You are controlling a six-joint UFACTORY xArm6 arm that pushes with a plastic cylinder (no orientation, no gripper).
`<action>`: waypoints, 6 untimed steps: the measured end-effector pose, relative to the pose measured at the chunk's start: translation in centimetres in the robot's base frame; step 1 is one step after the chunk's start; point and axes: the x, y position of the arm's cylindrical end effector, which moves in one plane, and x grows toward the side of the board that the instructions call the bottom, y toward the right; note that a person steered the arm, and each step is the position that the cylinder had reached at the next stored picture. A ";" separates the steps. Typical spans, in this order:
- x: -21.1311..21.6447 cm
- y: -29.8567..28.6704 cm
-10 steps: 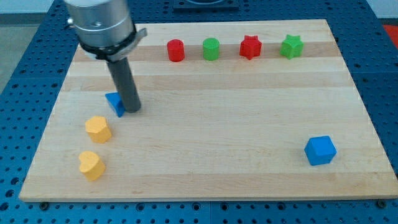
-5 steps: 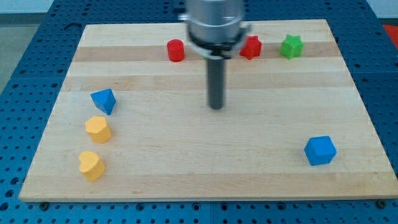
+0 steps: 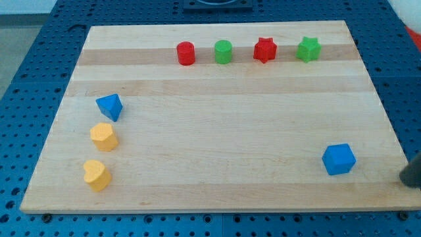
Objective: Slide the blue cube towards the center of the board
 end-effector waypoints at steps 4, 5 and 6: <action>-6.0 -14.2; -7.1 -12.2; -7.2 -9.6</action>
